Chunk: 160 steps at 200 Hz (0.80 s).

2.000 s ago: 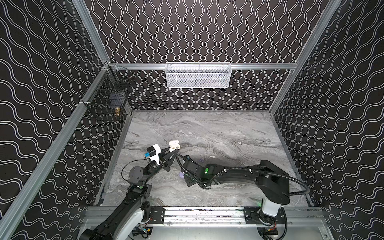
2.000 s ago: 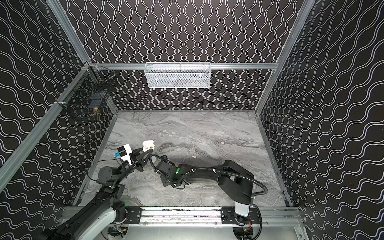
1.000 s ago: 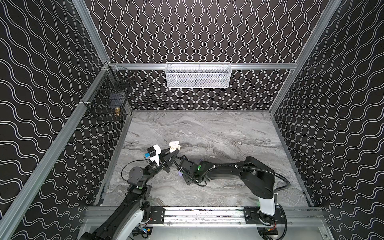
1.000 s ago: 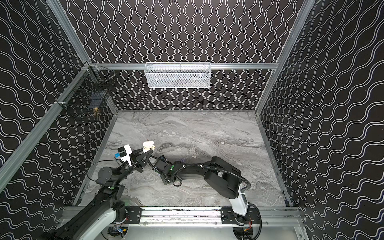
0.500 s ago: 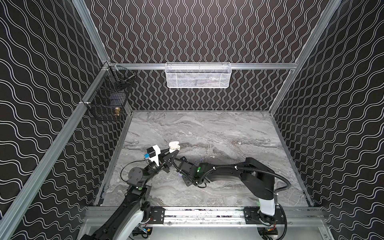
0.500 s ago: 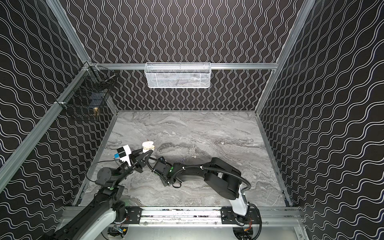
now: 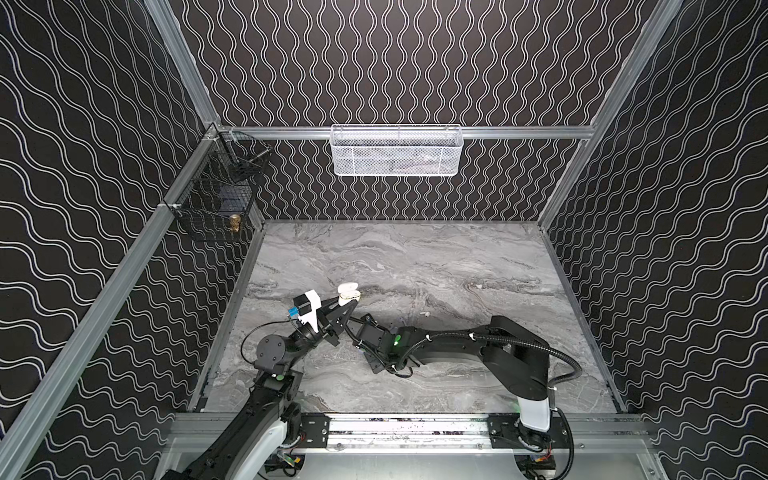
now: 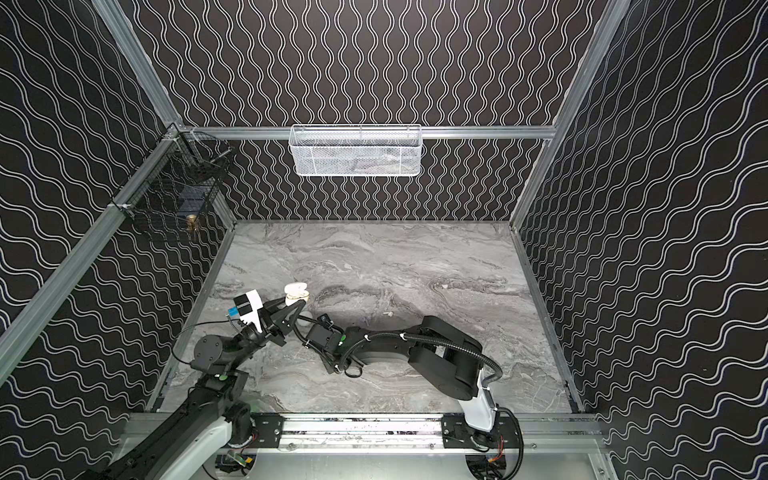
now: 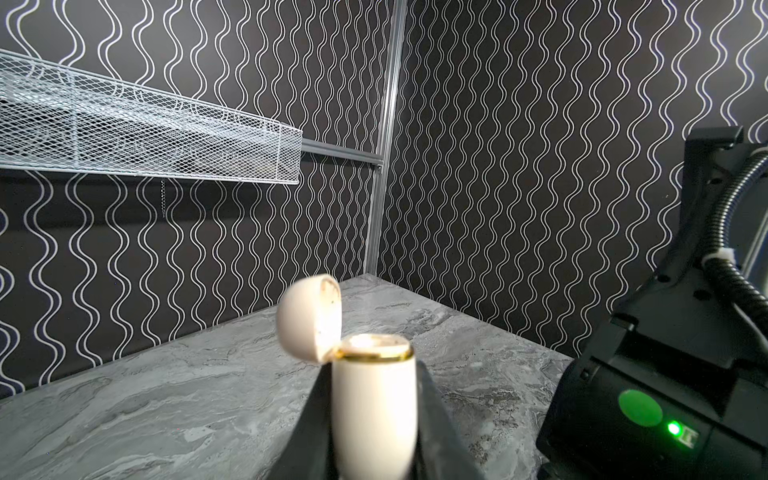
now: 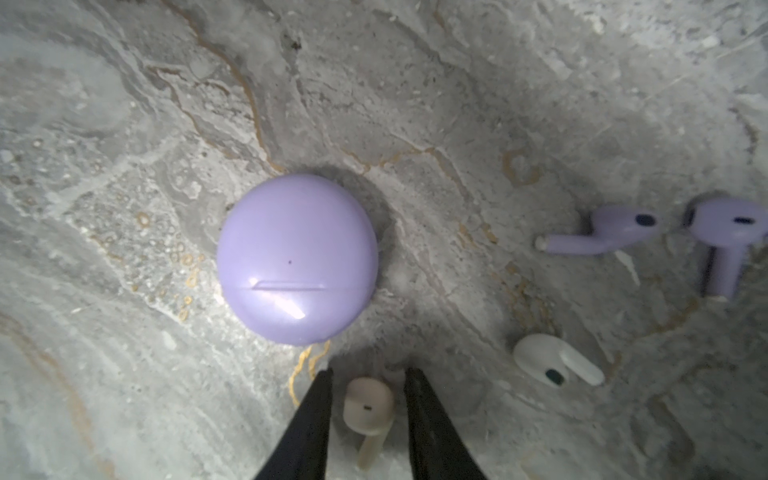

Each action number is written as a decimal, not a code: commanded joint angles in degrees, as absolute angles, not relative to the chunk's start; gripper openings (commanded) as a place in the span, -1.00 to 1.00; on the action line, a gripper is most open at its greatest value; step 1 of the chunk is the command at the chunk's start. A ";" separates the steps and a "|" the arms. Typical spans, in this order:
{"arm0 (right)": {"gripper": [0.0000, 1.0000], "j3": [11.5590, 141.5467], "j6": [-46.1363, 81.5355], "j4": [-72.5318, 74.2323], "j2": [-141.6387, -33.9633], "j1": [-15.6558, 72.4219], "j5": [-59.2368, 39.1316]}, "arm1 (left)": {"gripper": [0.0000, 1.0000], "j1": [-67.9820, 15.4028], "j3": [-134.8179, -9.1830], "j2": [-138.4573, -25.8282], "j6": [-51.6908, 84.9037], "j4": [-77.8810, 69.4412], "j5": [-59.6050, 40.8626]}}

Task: Insert the wireless bluetooth earbuds into the charging case
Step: 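Close the right gripper on the cream earbud beside the lilac case, then lift the cream earbud with the right gripper toward the case in the left gripper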

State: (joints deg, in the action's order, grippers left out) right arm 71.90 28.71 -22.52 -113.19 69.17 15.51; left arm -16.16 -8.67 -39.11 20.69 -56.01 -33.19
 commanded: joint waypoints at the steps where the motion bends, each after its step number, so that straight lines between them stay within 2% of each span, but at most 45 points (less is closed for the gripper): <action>1: -0.33 71.37 29.44 -26.63 -113.03 69.50 14.46 | -1.00 -16.24 -8.88 -39.11 20.47 -55.97 -33.13; 98: -0.57 71.22 30.02 -26.18 -112.68 69.65 15.11 | -1.00 -16.12 -8.73 -39.03 20.52 -56.25 -33.23; 121: -0.62 68.28 30.38 -23.15 -109.11 69.67 16.17 | -1.00 -16.25 -8.52 -38.76 20.40 -56.65 -33.15; 160: -0.66 63.62 30.96 -21.31 -95.71 69.61 23.57 | -1.00 -16.17 -5.92 -39.86 19.43 -64.80 -34.06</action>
